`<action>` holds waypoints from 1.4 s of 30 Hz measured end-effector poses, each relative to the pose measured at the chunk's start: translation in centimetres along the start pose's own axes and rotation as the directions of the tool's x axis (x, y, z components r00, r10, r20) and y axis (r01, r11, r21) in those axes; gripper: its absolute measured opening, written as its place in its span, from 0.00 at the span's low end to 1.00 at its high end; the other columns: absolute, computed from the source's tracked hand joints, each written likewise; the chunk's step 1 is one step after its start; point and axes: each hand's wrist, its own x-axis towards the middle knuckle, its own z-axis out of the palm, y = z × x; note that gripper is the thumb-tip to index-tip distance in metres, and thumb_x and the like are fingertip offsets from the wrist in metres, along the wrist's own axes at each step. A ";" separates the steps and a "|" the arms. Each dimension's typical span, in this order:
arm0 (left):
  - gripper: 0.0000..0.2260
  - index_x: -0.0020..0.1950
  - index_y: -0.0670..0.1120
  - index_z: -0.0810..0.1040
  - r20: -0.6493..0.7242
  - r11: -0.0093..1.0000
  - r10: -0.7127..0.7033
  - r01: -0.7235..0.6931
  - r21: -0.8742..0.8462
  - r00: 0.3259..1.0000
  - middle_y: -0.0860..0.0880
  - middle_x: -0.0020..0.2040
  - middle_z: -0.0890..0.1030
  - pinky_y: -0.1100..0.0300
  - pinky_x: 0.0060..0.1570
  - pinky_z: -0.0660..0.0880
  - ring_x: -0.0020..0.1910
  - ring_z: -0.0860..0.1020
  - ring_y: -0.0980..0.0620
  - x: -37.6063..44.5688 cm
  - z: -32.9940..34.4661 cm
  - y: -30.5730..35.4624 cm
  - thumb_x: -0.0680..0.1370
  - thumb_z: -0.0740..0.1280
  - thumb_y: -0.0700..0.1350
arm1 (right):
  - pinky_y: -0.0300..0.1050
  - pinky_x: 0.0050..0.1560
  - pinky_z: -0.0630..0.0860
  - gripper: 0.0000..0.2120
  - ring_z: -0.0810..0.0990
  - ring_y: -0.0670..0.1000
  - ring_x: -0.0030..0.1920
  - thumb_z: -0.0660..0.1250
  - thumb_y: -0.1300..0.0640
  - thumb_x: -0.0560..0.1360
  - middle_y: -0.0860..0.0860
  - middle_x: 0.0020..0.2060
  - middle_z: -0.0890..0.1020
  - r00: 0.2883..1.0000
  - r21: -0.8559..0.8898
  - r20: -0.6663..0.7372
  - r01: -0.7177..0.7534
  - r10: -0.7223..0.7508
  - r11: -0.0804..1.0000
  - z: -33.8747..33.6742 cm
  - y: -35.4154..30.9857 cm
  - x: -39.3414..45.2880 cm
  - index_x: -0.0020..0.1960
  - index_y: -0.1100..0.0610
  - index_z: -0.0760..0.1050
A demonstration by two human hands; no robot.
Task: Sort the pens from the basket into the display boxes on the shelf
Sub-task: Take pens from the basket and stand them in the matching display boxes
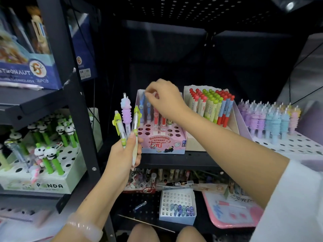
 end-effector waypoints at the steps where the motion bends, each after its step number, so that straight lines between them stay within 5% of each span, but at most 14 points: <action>1: 0.19 0.42 0.42 0.78 0.023 1.000 -0.001 0.002 -0.029 1.000 0.54 0.26 0.70 0.66 0.21 0.62 0.22 0.65 0.58 -0.1 0.3 0.2 0.76 0.59 0.56 | 0.40 0.56 0.68 0.10 0.74 0.49 0.51 0.60 0.56 0.78 0.51 0.49 0.78 1.000 0.103 -0.007 0.024 -0.023 0.994 -0.6 0.0 -0.7 0.55 0.56 0.78; 4: 0.20 0.43 0.42 0.79 0.106 0.988 -0.002 0.018 -0.153 0.994 0.52 0.26 0.70 0.66 0.19 0.61 0.21 0.64 0.57 -0.4 1.5 0.7 0.71 0.60 0.59 | 0.22 0.47 0.67 0.11 0.73 0.39 0.46 0.60 0.60 0.79 0.49 0.50 0.78 0.999 0.365 0.037 -0.026 0.013 0.931 -1.5 0.4 -3.0 0.59 0.58 0.77; 8: 0.19 0.40 0.44 0.81 0.207 0.966 0.000 0.053 -0.251 0.978 0.50 0.26 0.69 0.66 0.18 0.62 0.20 0.64 0.57 -0.9 3.0 0.7 0.73 0.60 0.58 | 0.33 0.45 0.75 0.15 0.78 0.42 0.44 0.58 0.58 0.80 0.51 0.49 0.80 0.939 0.723 0.338 -0.301 0.062 0.621 -1.8 1.4 -5.1 0.66 0.58 0.72; 12: 0.21 0.46 0.41 0.77 0.233 0.970 -0.036 0.090 -0.227 0.972 0.50 0.26 0.71 0.66 0.19 0.62 0.20 0.65 0.56 -1.2 3.9 0.9 0.72 0.59 0.58 | 0.34 0.38 0.75 0.10 0.79 0.41 0.37 0.61 0.60 0.79 0.50 0.42 0.81 0.924 0.813 0.367 -0.377 0.112 0.443 -2.4 2.0 -5.4 0.58 0.58 0.75; 17: 0.13 0.55 0.43 0.72 0.114 0.997 -0.052 0.058 -0.055 0.992 0.50 0.27 0.73 0.66 0.18 0.57 0.18 0.61 0.57 -1.1 3.8 0.8 0.80 0.56 0.51 | 0.34 0.38 0.77 0.02 0.79 0.39 0.36 0.64 0.56 0.77 0.47 0.38 0.81 0.955 0.758 0.037 -0.219 0.295 0.614 -5.0 3.9 -4.0 0.47 0.50 0.72; 21: 0.08 0.53 0.41 0.67 0.081 0.997 -0.073 0.072 0.013 0.994 0.46 0.30 0.71 0.67 0.18 0.57 0.17 0.60 0.57 -0.8 3.6 0.2 0.82 0.54 0.45 | 0.30 0.37 0.74 0.05 0.76 0.41 0.35 0.67 0.55 0.75 0.46 0.35 0.78 0.927 0.502 -0.218 -0.162 0.306 0.850 -4.8 5.3 -3.3 0.46 0.52 0.70; 26: 0.07 0.51 0.43 0.70 0.102 0.995 -0.090 0.084 0.061 0.991 0.50 0.28 0.72 0.65 0.18 0.57 0.19 0.61 0.57 -1.0 3.2 -0.4 0.82 0.56 0.45 | 0.46 0.39 0.76 0.07 0.77 0.49 0.36 0.66 0.56 0.76 0.47 0.33 0.75 0.961 0.188 -0.177 -0.178 0.212 0.966 -2.3 6.3 -3.7 0.50 0.57 0.69; 32: 0.11 0.49 0.38 0.73 0.100 0.992 -0.078 0.067 0.105 0.992 0.51 0.26 0.72 0.65 0.19 0.58 0.19 0.62 0.57 -0.9 2.7 -0.7 0.81 0.57 0.45 | 0.45 0.37 0.75 0.09 0.80 0.56 0.39 0.65 0.57 0.76 0.58 0.38 0.81 0.959 0.102 -0.032 -0.276 0.281 0.956 -0.5 6.9 -3.4 0.50 0.62 0.70; 36: 0.14 0.48 0.37 0.75 0.087 0.989 -0.080 0.068 0.129 0.993 0.46 0.28 0.69 0.63 0.20 0.58 0.20 0.62 0.55 -0.9 2.7 -0.8 0.80 0.59 0.47 | 0.55 0.46 0.79 0.10 0.82 0.58 0.42 0.63 0.56 0.78 0.60 0.42 0.81 0.932 0.112 0.088 -0.359 0.351 0.927 0.2 6.7 -3.2 0.51 0.63 0.70; 40: 0.10 0.51 0.40 0.75 0.089 0.993 -0.084 0.076 0.087 0.993 0.51 0.26 0.72 0.65 0.18 0.59 0.20 0.63 0.57 -1.2 2.6 -0.8 0.81 0.58 0.45 | 0.47 0.41 0.76 0.10 0.81 0.55 0.41 0.65 0.54 0.77 0.57 0.41 0.81 0.923 0.079 0.069 -0.384 0.379 0.920 0.6 6.7 -4.0 0.49 0.61 0.70; 42: 0.10 0.50 0.40 0.75 0.087 0.994 -0.084 0.077 0.083 0.993 0.52 0.26 0.72 0.66 0.18 0.59 0.19 0.63 0.57 -1.2 2.6 -0.8 0.81 0.58 0.45 | 0.41 0.34 0.71 0.10 0.79 0.51 0.37 0.66 0.53 0.76 0.53 0.37 0.79 0.932 0.117 -0.048 -0.352 0.359 0.929 0.2 6.2 -4.4 0.49 0.59 0.70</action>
